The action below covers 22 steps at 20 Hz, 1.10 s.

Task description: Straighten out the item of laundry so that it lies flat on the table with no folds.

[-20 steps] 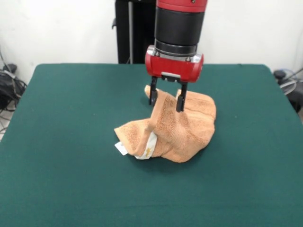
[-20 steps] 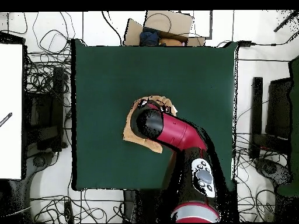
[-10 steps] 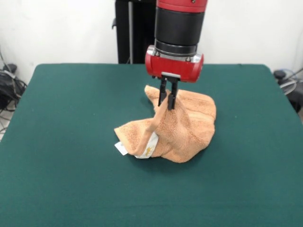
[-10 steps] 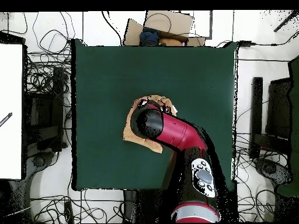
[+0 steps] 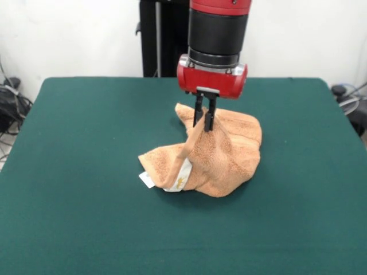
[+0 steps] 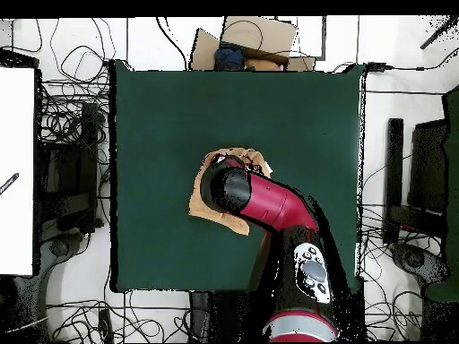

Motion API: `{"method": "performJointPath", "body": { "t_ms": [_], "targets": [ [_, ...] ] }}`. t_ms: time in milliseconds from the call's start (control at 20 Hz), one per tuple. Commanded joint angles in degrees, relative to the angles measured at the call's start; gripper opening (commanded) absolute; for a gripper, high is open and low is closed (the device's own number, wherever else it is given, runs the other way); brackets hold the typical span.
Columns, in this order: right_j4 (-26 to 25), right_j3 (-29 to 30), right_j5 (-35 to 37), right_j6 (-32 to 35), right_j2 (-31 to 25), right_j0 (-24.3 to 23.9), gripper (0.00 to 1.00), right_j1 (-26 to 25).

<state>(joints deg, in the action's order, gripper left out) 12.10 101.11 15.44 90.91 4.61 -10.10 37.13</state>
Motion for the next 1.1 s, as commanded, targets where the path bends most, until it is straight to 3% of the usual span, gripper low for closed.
{"method": "performJointPath", "body": {
  "t_ms": [50,1100],
  "targets": [
    [-0.86,-0.35,5.33,8.46,-0.23,-0.31,0.00,-0.96],
    [-1.53,-0.29,4.91,7.87,-0.17,-0.19,0.00,-1.20]
  ]
}}
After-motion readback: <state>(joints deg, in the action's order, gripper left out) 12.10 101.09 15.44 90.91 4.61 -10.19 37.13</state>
